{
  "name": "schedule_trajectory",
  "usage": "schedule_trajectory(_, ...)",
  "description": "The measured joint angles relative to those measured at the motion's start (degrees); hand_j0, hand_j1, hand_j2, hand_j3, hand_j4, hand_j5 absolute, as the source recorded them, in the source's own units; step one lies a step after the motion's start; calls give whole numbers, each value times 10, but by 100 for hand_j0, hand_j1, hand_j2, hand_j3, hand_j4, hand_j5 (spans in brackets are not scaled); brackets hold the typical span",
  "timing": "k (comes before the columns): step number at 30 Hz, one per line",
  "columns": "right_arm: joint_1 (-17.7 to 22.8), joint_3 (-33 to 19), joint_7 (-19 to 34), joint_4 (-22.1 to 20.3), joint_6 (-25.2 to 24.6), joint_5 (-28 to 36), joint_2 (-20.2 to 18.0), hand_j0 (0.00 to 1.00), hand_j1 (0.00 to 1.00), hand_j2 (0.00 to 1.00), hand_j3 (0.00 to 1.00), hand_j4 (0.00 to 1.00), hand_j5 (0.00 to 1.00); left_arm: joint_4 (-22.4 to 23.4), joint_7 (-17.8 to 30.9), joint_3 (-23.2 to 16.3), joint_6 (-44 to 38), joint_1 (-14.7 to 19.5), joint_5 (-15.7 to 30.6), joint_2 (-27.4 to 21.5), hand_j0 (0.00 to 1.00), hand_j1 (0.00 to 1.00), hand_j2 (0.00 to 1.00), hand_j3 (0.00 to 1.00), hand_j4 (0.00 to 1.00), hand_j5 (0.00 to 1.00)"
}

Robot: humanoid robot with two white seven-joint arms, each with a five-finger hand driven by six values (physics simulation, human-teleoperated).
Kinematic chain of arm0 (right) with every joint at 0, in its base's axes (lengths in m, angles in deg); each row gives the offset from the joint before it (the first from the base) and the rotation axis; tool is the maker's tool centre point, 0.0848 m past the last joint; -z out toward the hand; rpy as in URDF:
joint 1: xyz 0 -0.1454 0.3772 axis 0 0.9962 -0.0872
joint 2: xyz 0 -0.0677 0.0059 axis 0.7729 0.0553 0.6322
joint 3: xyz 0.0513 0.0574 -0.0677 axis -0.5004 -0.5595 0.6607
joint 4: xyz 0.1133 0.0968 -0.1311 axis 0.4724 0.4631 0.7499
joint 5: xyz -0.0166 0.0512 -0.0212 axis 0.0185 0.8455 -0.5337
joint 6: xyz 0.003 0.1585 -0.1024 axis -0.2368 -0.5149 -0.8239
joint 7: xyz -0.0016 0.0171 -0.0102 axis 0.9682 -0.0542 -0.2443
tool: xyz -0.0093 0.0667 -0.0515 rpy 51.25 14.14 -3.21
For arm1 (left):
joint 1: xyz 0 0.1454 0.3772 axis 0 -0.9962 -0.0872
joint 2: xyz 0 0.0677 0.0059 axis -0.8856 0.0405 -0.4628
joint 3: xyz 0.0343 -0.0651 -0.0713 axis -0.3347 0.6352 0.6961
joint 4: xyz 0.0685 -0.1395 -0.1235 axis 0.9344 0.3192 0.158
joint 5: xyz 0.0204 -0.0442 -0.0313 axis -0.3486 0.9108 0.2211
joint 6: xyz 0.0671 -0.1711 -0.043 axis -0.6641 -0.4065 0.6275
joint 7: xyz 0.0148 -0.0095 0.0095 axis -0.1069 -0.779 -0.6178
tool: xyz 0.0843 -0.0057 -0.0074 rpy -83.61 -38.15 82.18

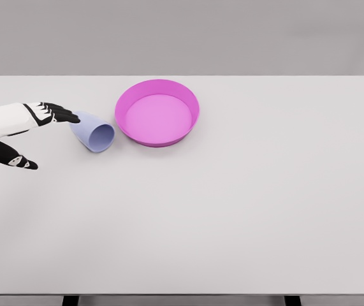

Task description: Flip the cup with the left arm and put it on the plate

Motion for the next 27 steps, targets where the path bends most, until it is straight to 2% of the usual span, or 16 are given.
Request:
schedule_trajectory(3, -2, -1, 0, -1, 0, 0, 0, 100, 100, 100, 100, 100, 100, -1, 0, 0, 0, 3, 0, 2, 100, 100, 100, 100, 100, 100)
schedule_trajectory(6, -1, -1, 0, -1, 0, 0, 0, 100, 100, 100, 100, 100, 100, 3, 0, -1, 0, 33, -1, 18, 100, 100, 100, 100, 100, 100)
schedule_trajectory(8, -1, -1, 0, 0, -1, 0, 0, 100, 100, 100, 100, 100, 100, 10, 0, -5, 0, 41, -2, 30, 100, 100, 100, 100, 100, 100)
schedule_trajectory(9, -1, -1, 0, -1, -1, 0, 0, 100, 100, 100, 100, 100, 100, 20, 0, -15, 2, 75, -7, 36, 100, 100, 100, 100, 100, 100)
schedule_trajectory(11, -1, -1, 0, -1, -1, 0, 0, 100, 100, 100, 100, 100, 100, 50, 0, -63, -1, 143, -3, 54, 100, 100, 100, 100, 100, 100)
schedule_trajectory(13, -1, 0, 0, -1, -1, 0, 0, 100, 100, 100, 100, 100, 100, 85, 0, -103, -1, 151, -7, 67, 100, 100, 100, 100, 100, 100)
schedule_trajectory(15, -1, 0, 0, -1, -1, 0, 0, 100, 100, 100, 100, 100, 100, 115, 0, -126, 0, 163, -15, 85, 100, 100, 100, 100, 100, 100)
schedule_trajectory(17, -1, 0, 0, -1, -1, 0, 0, 100, 100, 100, 100, 100, 100, 155, 0, -149, -1, 199, -32, 106, 100, 100, 100, 100, 100, 100)
schedule_trajectory(19, -1, 0, 0, -1, -1, 0, 0, 100, 100, 100, 100, 100, 100, 194, 0, -173, -1, 219, -43, 123, 100, 100, 100, 100, 100, 100)
schedule_trajectory(22, -1, 0, 0, -1, -1, 0, 0, 100, 100, 100, 100, 100, 100, 235, 1, -196, 0, 224, -70, 143, 100, 100, 100, 100, 100, 100)
schedule_trajectory(27, -1, 0, 0, -1, -1, 0, 0, 100, 100, 100, 100, 100, 100, 257, 1, -208, 0, 243, -103, 159, 100, 100, 100, 100, 100, 100)
